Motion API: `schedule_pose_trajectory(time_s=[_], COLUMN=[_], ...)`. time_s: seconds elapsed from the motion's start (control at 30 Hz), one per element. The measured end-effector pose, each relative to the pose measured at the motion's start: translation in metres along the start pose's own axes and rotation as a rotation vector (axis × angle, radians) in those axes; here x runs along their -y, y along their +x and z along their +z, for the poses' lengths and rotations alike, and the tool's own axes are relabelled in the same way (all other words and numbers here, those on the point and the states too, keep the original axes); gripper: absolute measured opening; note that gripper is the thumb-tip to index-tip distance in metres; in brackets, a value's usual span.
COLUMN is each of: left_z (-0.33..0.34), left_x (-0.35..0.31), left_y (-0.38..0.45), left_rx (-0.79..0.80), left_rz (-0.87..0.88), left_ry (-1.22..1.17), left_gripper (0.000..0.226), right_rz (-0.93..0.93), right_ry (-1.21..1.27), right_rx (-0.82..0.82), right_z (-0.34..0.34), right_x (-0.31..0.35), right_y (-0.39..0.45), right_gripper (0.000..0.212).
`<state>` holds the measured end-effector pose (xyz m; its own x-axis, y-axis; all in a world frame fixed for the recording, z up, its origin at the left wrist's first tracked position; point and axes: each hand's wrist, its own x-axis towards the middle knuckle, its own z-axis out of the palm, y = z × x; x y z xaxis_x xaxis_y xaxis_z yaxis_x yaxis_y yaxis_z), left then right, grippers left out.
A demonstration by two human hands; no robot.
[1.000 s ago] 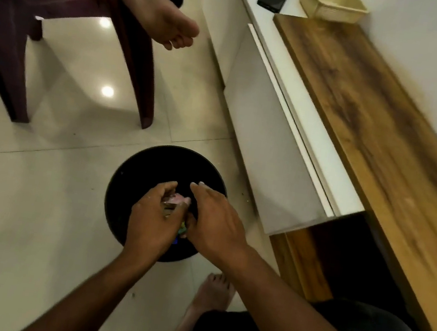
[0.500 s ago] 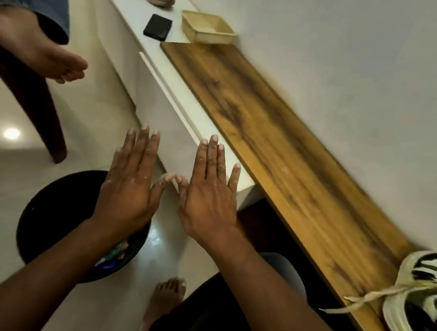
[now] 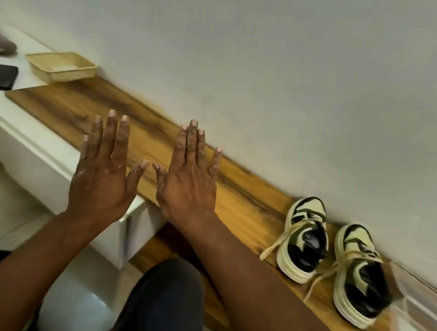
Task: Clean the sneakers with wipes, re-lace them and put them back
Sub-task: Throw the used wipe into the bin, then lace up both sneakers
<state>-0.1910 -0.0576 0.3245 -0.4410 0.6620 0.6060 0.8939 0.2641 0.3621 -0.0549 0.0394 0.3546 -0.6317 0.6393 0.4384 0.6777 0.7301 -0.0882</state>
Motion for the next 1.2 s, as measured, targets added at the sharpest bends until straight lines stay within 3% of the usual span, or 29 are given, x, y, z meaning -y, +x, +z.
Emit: schedule_pose_trajectory(time_s=[0.3, 0.7, 1.2], left_z=[0.048, 0.134, 0.2], left_x=[-0.12, -0.271, -0.385], left_y=[0.034, 0.008, -0.041], left_rx=[0.061, 0.266, 0.442], left_rz=[0.157, 0.374, 0.533], left_ry=[-0.103, -0.243, -0.304], left_gripper=[0.079, 0.08, 0.074], right_rz=[0.234, 0.603, 0.881], right_ry=[-0.074, -0.16, -0.059], right_rx=[-0.037, -0.033, 0.004], right_z=[-0.053, -0.08, -0.089], right_x=[-0.123, -0.272, -0.361], right_y=[-0.038, -0.13, -0.186], right_gripper=[0.081, 0.082, 0.076])
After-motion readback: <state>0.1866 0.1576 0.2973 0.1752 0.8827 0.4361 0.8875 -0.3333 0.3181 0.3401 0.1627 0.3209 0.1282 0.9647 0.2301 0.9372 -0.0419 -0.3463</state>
